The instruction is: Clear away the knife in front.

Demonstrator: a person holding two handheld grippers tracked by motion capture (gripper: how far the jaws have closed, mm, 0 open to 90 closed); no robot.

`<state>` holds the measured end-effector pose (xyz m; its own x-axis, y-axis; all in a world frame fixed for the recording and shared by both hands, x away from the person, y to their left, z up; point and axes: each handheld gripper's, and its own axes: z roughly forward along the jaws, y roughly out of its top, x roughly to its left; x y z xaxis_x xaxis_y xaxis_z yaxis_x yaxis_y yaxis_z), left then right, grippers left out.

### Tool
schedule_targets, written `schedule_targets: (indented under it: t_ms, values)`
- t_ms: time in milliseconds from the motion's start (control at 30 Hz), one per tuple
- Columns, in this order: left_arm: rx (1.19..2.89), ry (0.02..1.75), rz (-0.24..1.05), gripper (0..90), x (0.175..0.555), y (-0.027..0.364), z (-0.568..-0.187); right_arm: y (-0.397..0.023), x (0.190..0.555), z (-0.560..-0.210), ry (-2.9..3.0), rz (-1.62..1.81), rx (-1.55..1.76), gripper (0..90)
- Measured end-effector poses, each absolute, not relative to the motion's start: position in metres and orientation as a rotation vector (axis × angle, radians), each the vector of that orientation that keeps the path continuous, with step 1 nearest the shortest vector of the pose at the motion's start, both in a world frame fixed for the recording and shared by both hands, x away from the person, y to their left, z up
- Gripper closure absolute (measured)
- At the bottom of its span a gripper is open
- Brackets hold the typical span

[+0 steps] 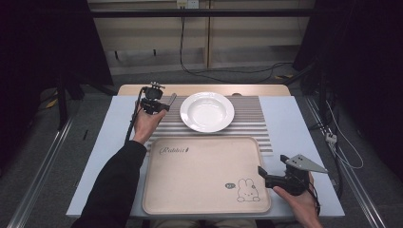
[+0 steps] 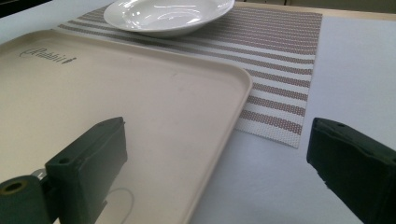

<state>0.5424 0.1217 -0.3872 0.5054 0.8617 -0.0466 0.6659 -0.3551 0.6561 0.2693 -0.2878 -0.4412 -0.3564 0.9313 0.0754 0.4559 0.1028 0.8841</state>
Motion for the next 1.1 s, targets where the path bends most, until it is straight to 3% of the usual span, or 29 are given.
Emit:
schedule_targets:
  t_ms: [800,1100]
  values:
    - [2.148,1.162,0.429,79.9,0.486,0.12,-0.372,-0.287,0.27,-0.441,1.871,1.198,1.35,4.8]
    - [2.16,1.121,0.352,79.9,0.461,0.122,-0.376,-0.287,0.27,-0.441,1.873,1.195,1.348,4.8]
